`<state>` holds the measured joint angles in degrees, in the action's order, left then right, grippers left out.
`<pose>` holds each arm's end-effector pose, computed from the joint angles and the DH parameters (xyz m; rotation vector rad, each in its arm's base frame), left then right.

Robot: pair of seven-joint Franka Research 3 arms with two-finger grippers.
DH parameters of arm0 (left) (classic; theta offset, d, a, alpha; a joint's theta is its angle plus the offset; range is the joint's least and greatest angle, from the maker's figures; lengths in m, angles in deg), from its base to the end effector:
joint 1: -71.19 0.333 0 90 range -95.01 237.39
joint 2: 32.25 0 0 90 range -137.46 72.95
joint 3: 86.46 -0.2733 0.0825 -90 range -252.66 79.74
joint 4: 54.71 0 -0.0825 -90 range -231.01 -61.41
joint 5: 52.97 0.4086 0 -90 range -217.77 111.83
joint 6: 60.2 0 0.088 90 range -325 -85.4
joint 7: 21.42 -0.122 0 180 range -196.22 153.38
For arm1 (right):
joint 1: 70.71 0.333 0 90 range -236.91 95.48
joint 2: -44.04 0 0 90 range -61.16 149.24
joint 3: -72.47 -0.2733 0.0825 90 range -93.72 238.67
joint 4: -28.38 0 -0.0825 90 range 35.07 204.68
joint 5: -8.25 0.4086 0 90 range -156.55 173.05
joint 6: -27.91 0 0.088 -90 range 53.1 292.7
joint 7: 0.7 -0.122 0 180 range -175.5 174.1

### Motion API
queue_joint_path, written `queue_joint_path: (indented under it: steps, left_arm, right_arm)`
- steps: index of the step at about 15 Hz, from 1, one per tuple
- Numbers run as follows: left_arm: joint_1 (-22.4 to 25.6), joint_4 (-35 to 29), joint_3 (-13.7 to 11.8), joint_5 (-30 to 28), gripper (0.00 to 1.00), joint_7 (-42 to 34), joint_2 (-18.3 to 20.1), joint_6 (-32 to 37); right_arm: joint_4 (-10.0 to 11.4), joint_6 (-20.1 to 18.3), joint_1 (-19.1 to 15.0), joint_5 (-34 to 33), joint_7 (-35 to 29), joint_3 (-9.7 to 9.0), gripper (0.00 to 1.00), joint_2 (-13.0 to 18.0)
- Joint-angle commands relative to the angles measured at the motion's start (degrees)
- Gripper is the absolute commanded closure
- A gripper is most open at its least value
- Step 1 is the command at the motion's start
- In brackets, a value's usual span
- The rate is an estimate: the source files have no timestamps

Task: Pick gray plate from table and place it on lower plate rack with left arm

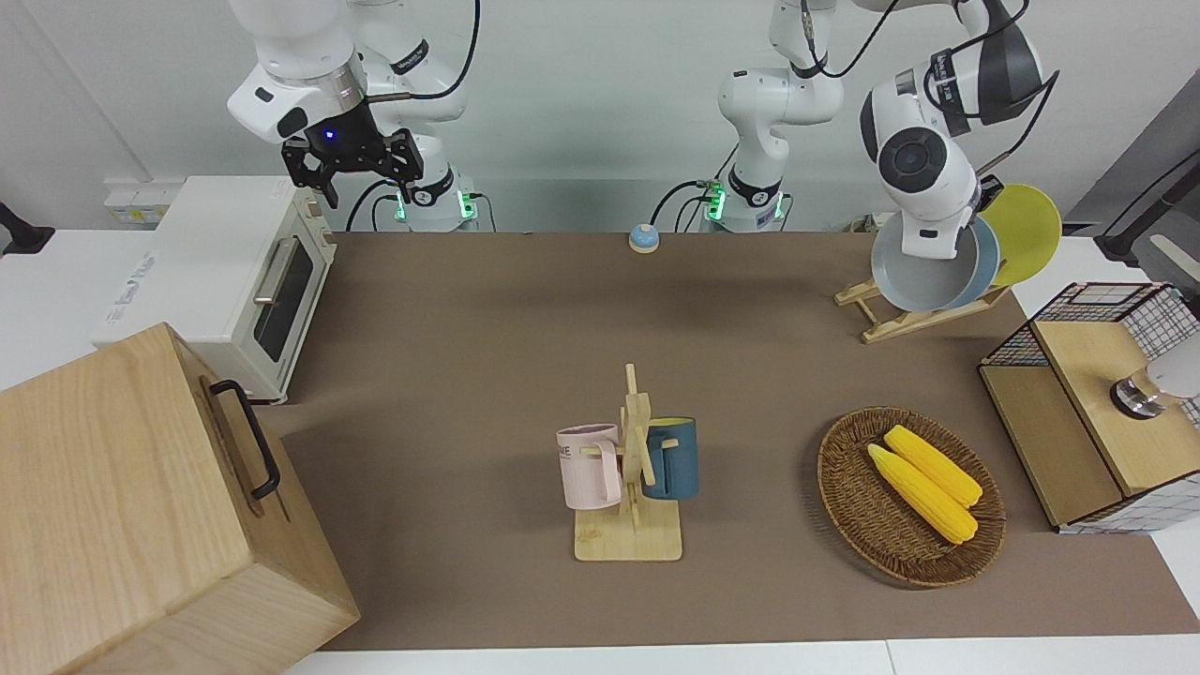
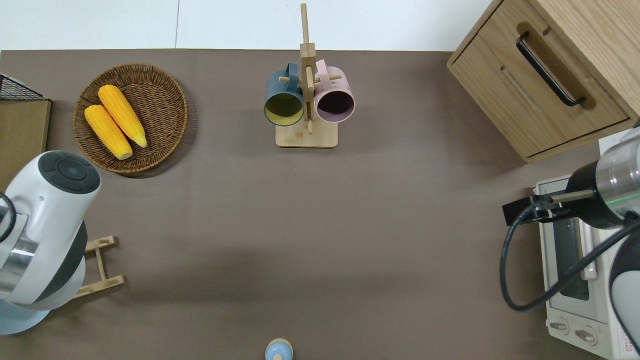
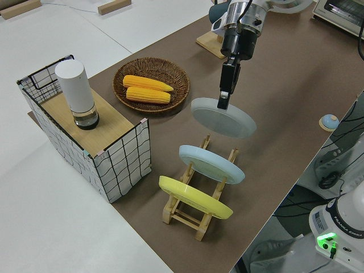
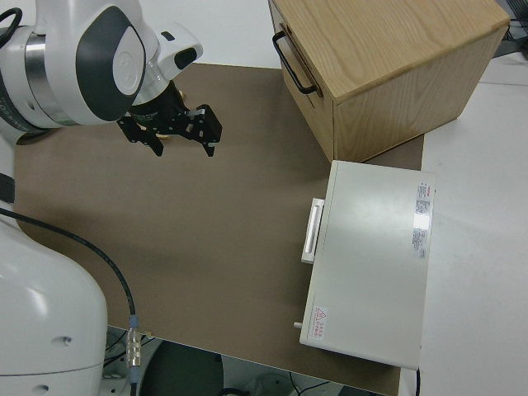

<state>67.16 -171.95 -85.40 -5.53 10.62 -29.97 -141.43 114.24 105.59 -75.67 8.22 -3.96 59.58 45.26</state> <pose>0.5073 0.0539 0.4008 -2.1270 -0.3667 0.3071 0.5431 0.0768 0.5962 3.1162 0.1264 -0.1888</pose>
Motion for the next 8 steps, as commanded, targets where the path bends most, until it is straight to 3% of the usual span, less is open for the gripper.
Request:
queue_joint_path:
  steps: [1, 8]
  left_arm:
    - [-0.3, -2.2, 1.2, 1.4, 1.00, 4.4, -0.8, 0.6]
    - [-0.4, -3.1, 3.5, 0.9, 1.00, 12.3, -3.4, 0.6]
  right_arm:
    - [-0.3, -0.9, -0.8, 0.2, 0.2, -0.38, 0.013, 0.3]
    - [-0.3, -0.9, -0.8, 0.2, 0.2, -0.38, 0.011, 0.3]
